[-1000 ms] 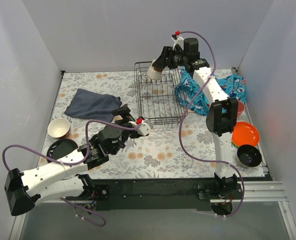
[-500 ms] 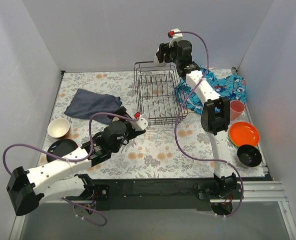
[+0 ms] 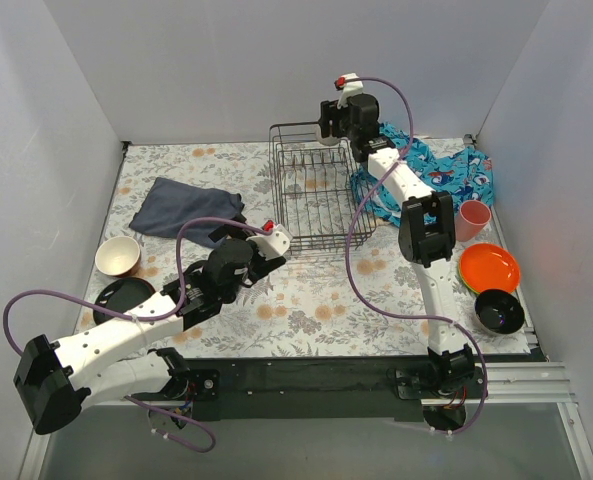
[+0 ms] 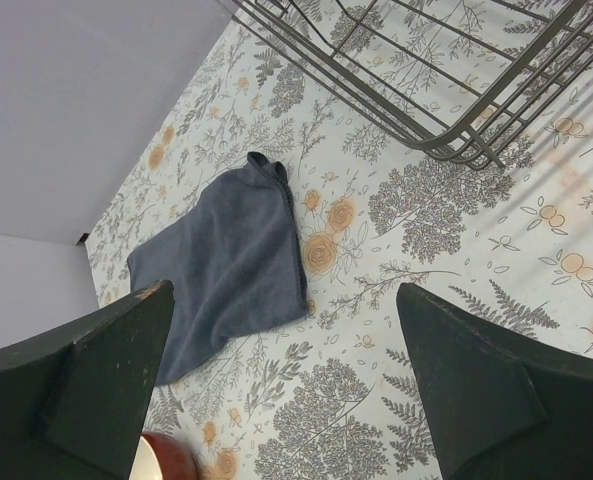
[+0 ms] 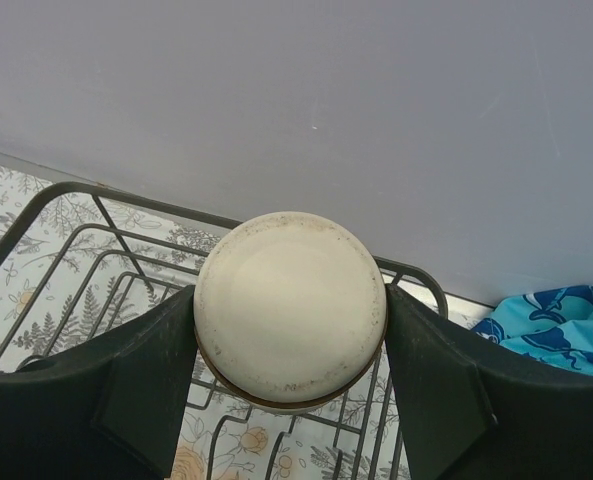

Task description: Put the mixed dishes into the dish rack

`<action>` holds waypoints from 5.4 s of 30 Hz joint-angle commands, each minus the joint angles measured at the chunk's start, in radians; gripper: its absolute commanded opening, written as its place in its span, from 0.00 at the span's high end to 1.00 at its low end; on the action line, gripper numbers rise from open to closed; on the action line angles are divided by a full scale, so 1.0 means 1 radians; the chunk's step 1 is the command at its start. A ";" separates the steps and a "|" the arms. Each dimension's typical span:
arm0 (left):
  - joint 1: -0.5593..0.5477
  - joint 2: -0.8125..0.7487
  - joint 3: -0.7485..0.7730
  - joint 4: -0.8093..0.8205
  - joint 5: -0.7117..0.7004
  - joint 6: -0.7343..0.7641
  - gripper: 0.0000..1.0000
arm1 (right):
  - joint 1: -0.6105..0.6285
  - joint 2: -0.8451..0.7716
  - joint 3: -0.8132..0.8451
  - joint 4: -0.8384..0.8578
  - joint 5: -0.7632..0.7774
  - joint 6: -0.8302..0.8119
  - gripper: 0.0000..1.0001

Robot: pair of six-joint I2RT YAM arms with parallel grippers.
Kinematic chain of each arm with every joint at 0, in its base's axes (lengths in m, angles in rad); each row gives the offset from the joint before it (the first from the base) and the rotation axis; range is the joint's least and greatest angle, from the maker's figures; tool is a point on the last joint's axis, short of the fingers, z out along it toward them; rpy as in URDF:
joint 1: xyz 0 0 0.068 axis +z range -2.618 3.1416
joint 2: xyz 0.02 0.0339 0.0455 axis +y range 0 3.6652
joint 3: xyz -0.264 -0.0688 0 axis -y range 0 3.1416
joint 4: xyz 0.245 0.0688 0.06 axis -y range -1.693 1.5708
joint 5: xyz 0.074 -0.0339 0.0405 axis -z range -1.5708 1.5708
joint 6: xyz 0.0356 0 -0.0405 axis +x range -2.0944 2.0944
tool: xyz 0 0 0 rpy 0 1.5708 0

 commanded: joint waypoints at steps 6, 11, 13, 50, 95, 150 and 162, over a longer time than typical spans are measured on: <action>0.017 -0.020 0.023 -0.030 0.014 -0.049 0.05 | -0.008 0.045 0.000 0.039 0.033 -0.015 0.99; 0.022 -0.024 0.017 -0.039 0.019 -0.060 0.05 | -0.016 0.077 0.010 -0.008 0.025 -0.007 0.99; 0.022 -0.024 0.014 -0.039 0.022 -0.063 0.05 | -0.019 0.087 0.018 -0.016 0.025 0.003 0.99; 0.022 -0.166 -0.027 0.056 0.175 -0.052 0.02 | -0.048 -0.566 -0.351 -0.390 0.187 -0.226 0.04; 0.077 0.077 0.145 0.004 0.301 -0.193 0.02 | -0.495 -0.585 -0.632 -0.889 0.042 -0.380 0.61; 0.600 0.693 0.675 0.412 1.559 -1.934 0.02 | 0.754 -1.029 -1.534 1.257 0.634 -1.070 0.99; 0.602 0.700 0.648 0.511 1.599 -1.997 0.07 | 0.763 -0.903 -1.445 1.211 0.588 -1.077 0.99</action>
